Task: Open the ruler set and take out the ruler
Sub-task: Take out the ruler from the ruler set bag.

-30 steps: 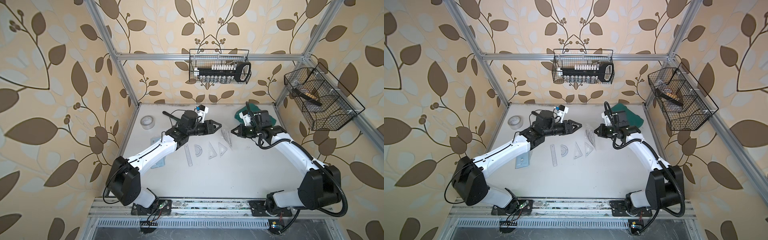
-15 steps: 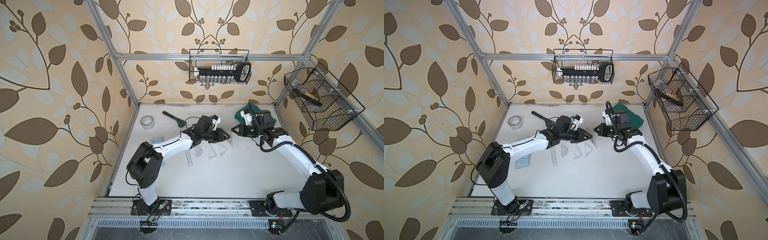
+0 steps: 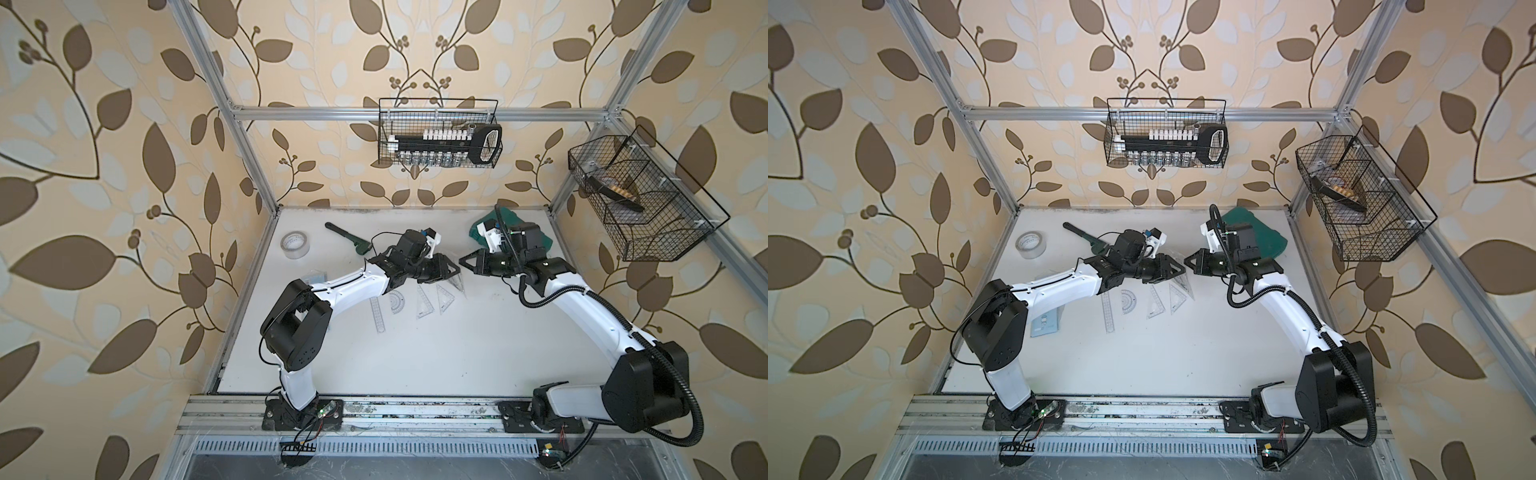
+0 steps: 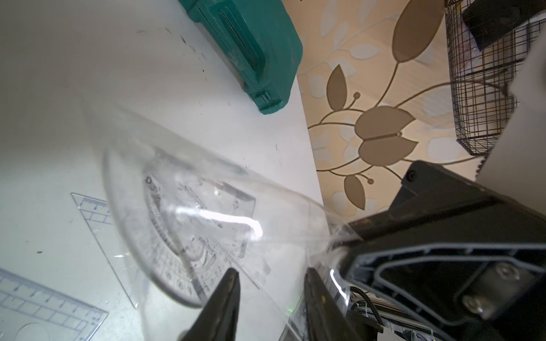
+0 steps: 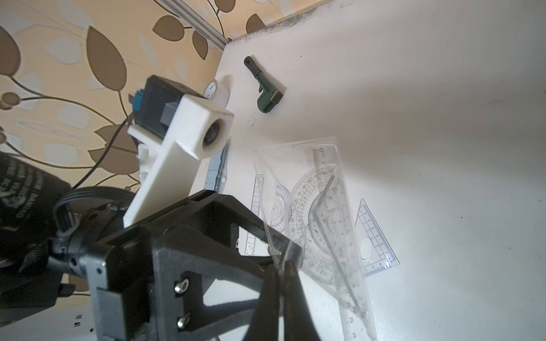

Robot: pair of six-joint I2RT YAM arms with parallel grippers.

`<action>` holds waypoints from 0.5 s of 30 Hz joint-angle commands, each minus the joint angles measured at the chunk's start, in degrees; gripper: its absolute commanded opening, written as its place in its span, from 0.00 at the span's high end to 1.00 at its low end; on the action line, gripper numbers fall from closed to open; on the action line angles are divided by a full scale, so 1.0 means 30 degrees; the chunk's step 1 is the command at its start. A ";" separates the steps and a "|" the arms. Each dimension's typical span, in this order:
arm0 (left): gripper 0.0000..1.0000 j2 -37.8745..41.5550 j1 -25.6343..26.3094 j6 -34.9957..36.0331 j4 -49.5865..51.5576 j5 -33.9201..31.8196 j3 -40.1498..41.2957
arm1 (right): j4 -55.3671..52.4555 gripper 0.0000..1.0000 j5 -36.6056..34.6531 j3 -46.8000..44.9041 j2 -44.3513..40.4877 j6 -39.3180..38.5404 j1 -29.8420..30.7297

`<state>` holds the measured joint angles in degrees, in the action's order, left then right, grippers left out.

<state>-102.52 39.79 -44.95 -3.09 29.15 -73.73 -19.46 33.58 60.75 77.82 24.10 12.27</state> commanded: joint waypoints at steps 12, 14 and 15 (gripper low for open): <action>0.60 -0.0181 0.0316 0.1767 0.1686 -0.1947 -0.1448 | 0.0819 1.00 0.1053 -0.0065 -0.0388 -0.0217 0.0343; 0.63 -0.0271 0.0327 0.1926 0.1970 -0.2108 -0.1554 | 0.0770 1.00 0.0897 -0.0050 -0.0397 -0.0256 0.0390; 0.63 -0.0320 0.0309 0.1974 0.2188 -0.2224 -0.1615 | 0.0720 1.00 0.0822 -0.0036 -0.0409 -0.0268 0.0423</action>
<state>-102.89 40.21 -41.15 2.04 24.34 -76.16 -17.85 35.62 60.75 77.73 23.99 13.15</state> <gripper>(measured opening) 0.373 0.048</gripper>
